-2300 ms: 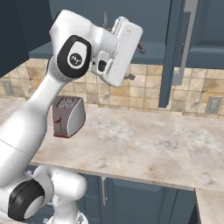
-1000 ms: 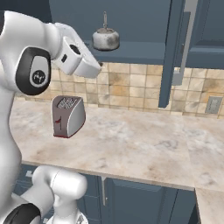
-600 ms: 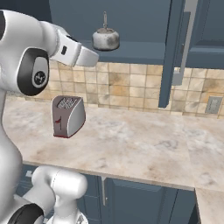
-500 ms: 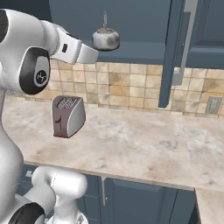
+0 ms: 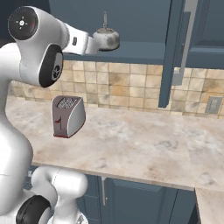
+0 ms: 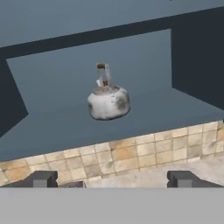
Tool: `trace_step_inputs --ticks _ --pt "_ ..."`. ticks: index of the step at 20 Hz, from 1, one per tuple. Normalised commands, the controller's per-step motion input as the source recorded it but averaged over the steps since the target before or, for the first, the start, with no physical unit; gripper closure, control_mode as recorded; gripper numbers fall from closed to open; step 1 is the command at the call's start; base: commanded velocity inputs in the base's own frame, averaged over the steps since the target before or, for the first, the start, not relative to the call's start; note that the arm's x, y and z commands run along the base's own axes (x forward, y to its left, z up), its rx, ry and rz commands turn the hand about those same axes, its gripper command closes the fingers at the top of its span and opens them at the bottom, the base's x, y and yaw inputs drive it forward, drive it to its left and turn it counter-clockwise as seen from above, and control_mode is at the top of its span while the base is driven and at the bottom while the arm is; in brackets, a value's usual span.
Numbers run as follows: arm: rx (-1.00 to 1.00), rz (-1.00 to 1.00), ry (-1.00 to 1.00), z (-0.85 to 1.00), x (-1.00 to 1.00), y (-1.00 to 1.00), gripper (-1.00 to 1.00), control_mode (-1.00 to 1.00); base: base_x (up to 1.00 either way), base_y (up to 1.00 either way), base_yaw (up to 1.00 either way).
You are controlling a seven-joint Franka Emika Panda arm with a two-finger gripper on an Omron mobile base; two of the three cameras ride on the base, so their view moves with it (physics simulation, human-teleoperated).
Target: Open the cabinet, pick the kettle from the cabinet, and place it in the sink.
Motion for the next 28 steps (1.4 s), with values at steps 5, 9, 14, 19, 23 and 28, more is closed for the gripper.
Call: trace_step_inputs --ticks 5,9,14,19,23,28 --pt "0.0 0.13 0.01 0.02 0.46 0.06 -1.0 -1.0 0.0 0.0 0.0" --pt "-0.01 0.09 0.0 0.06 0.41 0.02 -1.0 -1.0 0.0 0.0 0.0" --pt "-0.09 0.04 0.0 0.08 0.29 0.0 -1.0 -1.0 0.0 0.0 0.0" --pt "-0.15 0.0 -0.01 0.0 0.25 0.0 -1.0 -1.0 0.0 0.0 0.0" --pt "-0.11 0.0 0.0 0.0 0.28 0.0 -1.0 -1.0 0.0 0.0 0.0" --pt "-0.08 0.0 0.0 0.02 0.24 0.01 -1.0 -1.0 0.0 0.0 0.0"
